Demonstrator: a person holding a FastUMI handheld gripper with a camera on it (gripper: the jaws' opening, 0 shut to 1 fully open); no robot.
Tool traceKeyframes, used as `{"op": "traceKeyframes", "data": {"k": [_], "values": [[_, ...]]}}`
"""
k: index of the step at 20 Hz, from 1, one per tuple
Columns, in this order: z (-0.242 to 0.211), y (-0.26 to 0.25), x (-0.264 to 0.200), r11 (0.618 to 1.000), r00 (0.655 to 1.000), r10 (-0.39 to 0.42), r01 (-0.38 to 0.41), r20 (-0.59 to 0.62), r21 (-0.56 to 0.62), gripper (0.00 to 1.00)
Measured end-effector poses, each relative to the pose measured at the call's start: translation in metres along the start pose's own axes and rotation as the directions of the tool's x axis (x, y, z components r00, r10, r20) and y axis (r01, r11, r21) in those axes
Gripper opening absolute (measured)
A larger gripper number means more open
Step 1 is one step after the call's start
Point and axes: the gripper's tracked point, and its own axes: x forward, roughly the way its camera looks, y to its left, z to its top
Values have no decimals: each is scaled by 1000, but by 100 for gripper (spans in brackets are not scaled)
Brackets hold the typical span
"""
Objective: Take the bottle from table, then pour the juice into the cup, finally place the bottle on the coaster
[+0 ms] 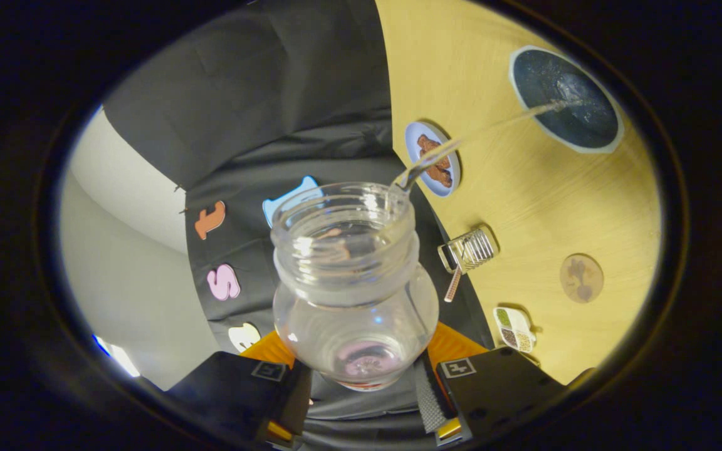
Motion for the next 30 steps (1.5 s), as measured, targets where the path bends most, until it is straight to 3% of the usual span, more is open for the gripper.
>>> {"op": "traceKeyframes", "data": {"k": [30], "values": [[8, 19, 8, 994, 996, 65, -71, 66, 88, 76]]}}
